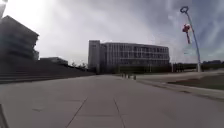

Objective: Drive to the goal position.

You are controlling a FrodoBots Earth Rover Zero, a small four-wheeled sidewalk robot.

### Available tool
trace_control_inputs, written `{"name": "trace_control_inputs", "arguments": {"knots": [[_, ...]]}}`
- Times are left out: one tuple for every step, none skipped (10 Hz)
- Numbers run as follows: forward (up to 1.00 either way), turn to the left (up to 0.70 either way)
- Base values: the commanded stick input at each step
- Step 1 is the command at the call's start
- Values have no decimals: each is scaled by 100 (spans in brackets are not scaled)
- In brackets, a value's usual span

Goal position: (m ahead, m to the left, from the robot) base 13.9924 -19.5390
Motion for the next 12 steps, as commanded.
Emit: {"name": "trace_control_inputs", "arguments": {"knots": [[85,0],[85,0],[85,0],[85,0],[85,0],[85,0],[85,0],[85,0],[85,0],[85,0],[85,0],[85,0]]}}
